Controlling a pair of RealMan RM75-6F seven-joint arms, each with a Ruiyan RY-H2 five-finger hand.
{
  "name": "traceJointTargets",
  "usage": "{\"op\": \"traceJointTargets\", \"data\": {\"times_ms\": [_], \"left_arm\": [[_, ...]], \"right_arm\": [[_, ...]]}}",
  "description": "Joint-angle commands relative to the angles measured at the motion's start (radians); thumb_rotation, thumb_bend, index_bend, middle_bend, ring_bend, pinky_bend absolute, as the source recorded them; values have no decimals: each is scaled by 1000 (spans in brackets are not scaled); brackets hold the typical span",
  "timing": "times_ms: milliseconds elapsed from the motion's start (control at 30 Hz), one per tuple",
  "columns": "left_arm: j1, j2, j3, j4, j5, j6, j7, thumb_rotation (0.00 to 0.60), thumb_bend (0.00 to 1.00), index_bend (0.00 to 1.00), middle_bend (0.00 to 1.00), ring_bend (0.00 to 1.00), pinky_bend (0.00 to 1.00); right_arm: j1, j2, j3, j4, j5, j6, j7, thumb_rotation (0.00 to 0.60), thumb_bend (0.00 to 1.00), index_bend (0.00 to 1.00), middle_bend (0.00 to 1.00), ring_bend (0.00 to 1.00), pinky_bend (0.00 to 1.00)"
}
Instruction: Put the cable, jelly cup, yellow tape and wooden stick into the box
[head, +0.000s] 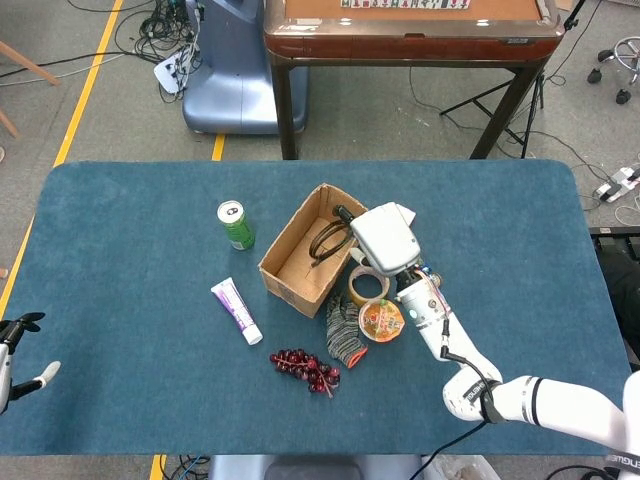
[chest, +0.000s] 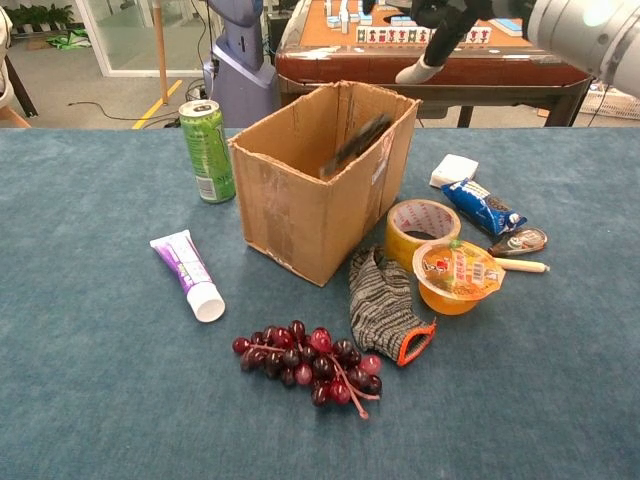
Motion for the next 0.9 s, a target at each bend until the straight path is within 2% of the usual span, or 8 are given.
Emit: {"op": "traceJointTargets", "data": {"times_ms": [33, 200, 500, 600, 633, 767, 833, 900], "left_arm": [[0, 0, 1, -1, 2, 0, 1, 600, 131, 266, 398, 297, 496], [0, 2, 0, -1, -1, -1, -1, 600, 131, 266, 398, 297, 496], [-2, -3, -2, 3, -8, -6, 6, 600, 131, 266, 398, 297, 496], [-4, -5, -3, 4, -12, -9, 10, 600, 131, 266, 398, 297, 496], [-4, -5, -4, 5, -13, -10, 11, 600, 131, 266, 398, 297, 496], [-5, -6, -5, 6, -18, -13, 12, 600, 131, 266, 398, 297, 496], [-6, -6, -5, 7, -20, -15, 11, 600, 131, 266, 398, 297, 496], [-7, -6, -6, 8, -22, -17, 11, 600, 131, 266, 398, 297, 496]], "right_arm": [[2, -2, -6, 1, -12, 9, 8, 600, 0, 248, 1000, 1000, 1000], [-27, 42, -37, -62, -58, 41, 25, 600, 0, 244, 1000, 1000, 1000], [-135, 225, -173, -251, -185, 70, 26, 600, 0, 276, 1000, 982, 994], [-167, 275, -227, -282, -220, 62, 18, 600, 0, 302, 854, 818, 851], [-177, 292, -246, -292, -224, 52, 11, 600, 0, 308, 740, 717, 740], [-193, 334, -295, -305, -218, 6, -17, 600, 0, 322, 444, 358, 389], [-195, 342, -311, -298, -212, -17, -36, 600, 0, 323, 323, 236, 301], [-195, 338, -321, -283, -211, -33, -51, 600, 0, 314, 252, 176, 282]]}}
